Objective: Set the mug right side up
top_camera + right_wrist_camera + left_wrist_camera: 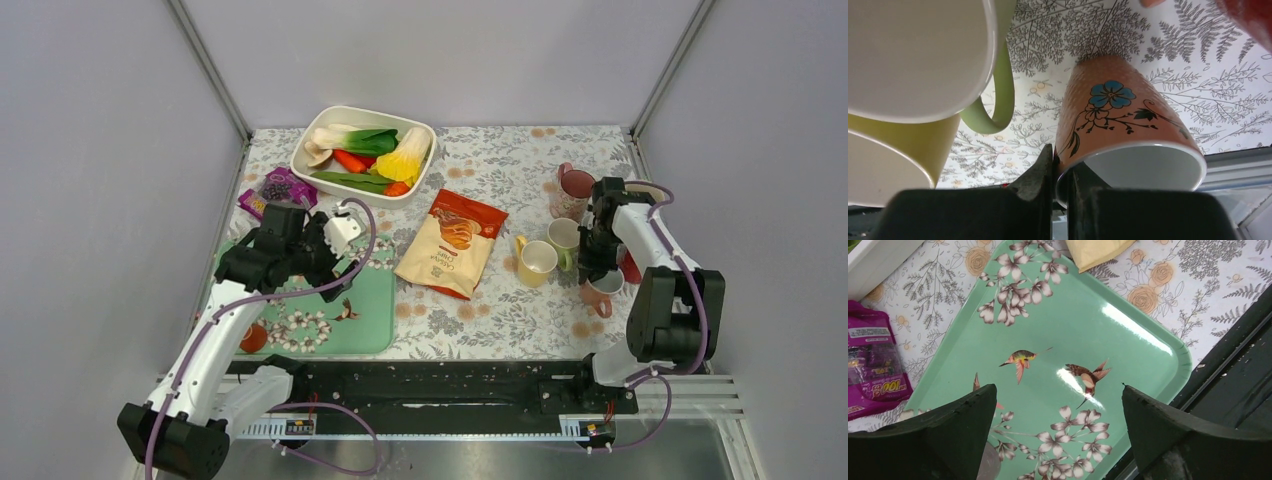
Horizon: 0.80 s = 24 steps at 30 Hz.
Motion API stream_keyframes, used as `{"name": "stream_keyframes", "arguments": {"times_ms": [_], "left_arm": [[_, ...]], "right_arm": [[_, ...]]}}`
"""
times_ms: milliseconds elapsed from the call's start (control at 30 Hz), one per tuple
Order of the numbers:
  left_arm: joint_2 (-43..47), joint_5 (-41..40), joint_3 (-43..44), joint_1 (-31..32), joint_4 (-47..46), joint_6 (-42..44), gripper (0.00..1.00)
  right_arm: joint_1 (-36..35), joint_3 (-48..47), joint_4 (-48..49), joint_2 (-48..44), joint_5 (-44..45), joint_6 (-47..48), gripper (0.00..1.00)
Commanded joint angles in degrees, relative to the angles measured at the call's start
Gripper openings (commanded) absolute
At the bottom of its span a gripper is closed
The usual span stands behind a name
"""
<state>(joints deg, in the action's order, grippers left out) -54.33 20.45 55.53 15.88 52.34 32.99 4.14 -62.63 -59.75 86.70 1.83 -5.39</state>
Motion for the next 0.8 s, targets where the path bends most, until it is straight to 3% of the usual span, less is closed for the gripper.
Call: {"name": "stream_keyframes", "arguments": {"times_ms": [0, 133, 267, 433, 567, 767], "left_arm": [[1.77, -3.28, -0.36, -0.94, -2.23, 2.31, 0.99], [1.47, -4.63, -1.04, -1.38, -1.54, 2.8, 0.99], [0.32, -7.25, -0.76, -1.74, -0.33, 3.96, 0.99], [-3.97, -9.6, 2.69, -6.71, 2.18, 6.25, 0.99], [-8.8, -7.86, 6.47, -15.32, 3.35, 8.39, 0.99], [-17.36, -7.46, 12.55, -30.01, 3.6, 9.21, 0.99]], "right_arm": [[0.82, 0.73, 4.65, 2.09, -0.46, -0.72, 0.01], [0.8, 1.14, 3.74, -0.4, 1.07, -1.26, 0.4], [0.78, -1.02, 1.68, -5.8, 2.07, -1.56, 0.67], [0.71, -5.76, -1.76, -11.89, 2.65, -1.02, 0.79], [-1.57, -8.11, -2.74, -16.3, 2.74, -0.64, 0.86], [-14.69, -8.98, -1.83, -19.81, 2.88, -1.14, 0.89]]}}
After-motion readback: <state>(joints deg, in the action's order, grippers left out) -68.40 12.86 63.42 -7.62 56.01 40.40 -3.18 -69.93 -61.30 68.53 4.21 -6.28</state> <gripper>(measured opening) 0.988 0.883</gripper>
